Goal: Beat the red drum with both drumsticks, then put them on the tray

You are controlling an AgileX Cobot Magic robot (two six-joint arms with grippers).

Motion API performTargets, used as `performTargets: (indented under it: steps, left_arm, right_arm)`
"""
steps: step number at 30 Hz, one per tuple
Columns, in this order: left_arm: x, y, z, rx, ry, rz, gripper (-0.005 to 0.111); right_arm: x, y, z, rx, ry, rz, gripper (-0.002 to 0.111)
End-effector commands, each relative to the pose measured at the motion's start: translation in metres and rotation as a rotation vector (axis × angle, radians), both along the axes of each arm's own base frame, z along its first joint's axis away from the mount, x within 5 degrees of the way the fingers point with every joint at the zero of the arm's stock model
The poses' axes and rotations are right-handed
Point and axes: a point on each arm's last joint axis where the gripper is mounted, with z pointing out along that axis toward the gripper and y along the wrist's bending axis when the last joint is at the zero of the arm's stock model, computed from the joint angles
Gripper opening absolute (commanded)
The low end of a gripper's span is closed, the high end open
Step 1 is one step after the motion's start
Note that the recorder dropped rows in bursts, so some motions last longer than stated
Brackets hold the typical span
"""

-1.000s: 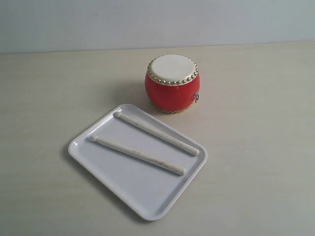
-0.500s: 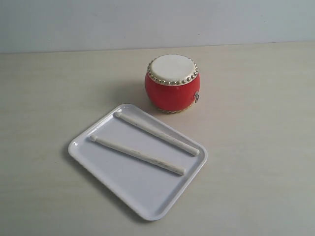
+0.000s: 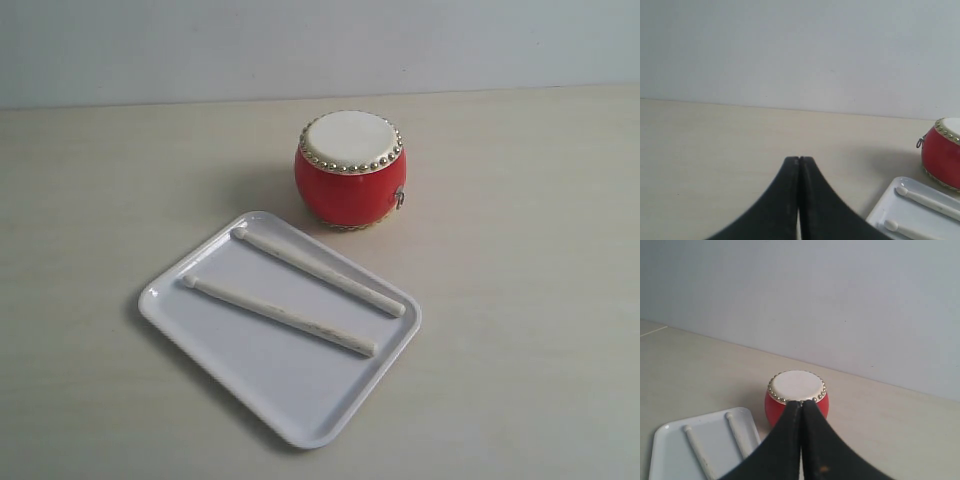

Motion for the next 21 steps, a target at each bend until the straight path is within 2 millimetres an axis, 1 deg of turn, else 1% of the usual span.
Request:
performTargets:
  steps: [1, 4, 6, 7, 8, 9, 10, 11, 12, 14, 15, 16, 17, 18, 21]
  left_arm:
    - [0.0, 0.0, 0.001, -0.006, -0.017, 0.001, 0.0]
    - [0.0, 0.0, 0.001, -0.006, -0.017, 0.001, 0.0]
    - [0.0, 0.0, 0.001, -0.006, -0.017, 0.001, 0.0]
    - [0.0, 0.0, 0.001, -0.006, -0.017, 0.001, 0.0]
    - [0.0, 0.0, 0.001, -0.006, -0.017, 0.001, 0.0]
    - [0.0, 0.0, 0.001, -0.006, -0.017, 0.001, 0.0]
    - [0.0, 0.0, 0.001, -0.006, -0.017, 0.001, 0.0]
    - [0.0, 0.0, 0.001, -0.006, -0.017, 0.001, 0.0]
    - [0.0, 0.0, 0.001, -0.006, -0.017, 0.001, 0.0]
    - [0.0, 0.0, 0.001, -0.006, -0.017, 0.001, 0.0]
    - [0.0, 0.0, 0.001, -0.006, -0.017, 0.001, 0.0]
    - [0.0, 0.0, 0.001, -0.006, -0.017, 0.001, 0.0]
    - [0.0, 0.0, 0.001, -0.005, -0.017, 0.001, 0.0]
    - [0.0, 0.0, 0.001, -0.005, -0.017, 0.001, 0.0]
    - [0.0, 0.0, 0.001, -0.005, -0.015, 0.001, 0.0]
  right_arm:
    - [0.0, 0.0, -0.001, -0.001, -0.005, -0.004, 0.0]
    - [0.0, 0.0, -0.001, -0.001, -0.005, -0.004, 0.0]
    - [0.001, -0.003, 0.0, 0.011, -0.006, -0.04, 0.0]
    - [0.001, -0.007, 0.002, 0.096, 0.011, -0.11, 0.0]
    - [0.002, -0.009, 0.001, 0.105, 0.011, -0.148, 0.0]
    - [0.005, -0.016, -0.01, 0.106, 0.005, -0.25, 0.0]
    - [0.008, -0.021, -0.024, 0.126, -0.047, -0.323, 0.0]
    - [0.008, -0.024, -0.033, 0.149, -0.087, -0.36, 0.0]
    - [0.005, -0.027, -0.055, 0.177, -0.077, -0.404, 0.0]
    - [-0.005, -0.03, -0.086, 0.194, -0.092, -0.437, 0.0]
    - [-0.009, -0.03, -0.096, 0.197, -0.109, -0.435, 0.0]
    - [-0.009, -0.03, -0.098, 0.19, -0.091, -0.436, 0.0]
    - [-0.009, -0.03, -0.104, 0.17, -0.025, -0.431, 0.0]
    - [-0.009, -0.029, -0.107, 0.153, 0.004, -0.427, 0.0]
    - [-0.009, -0.029, -0.109, 0.134, 0.021, -0.428, 0.0]
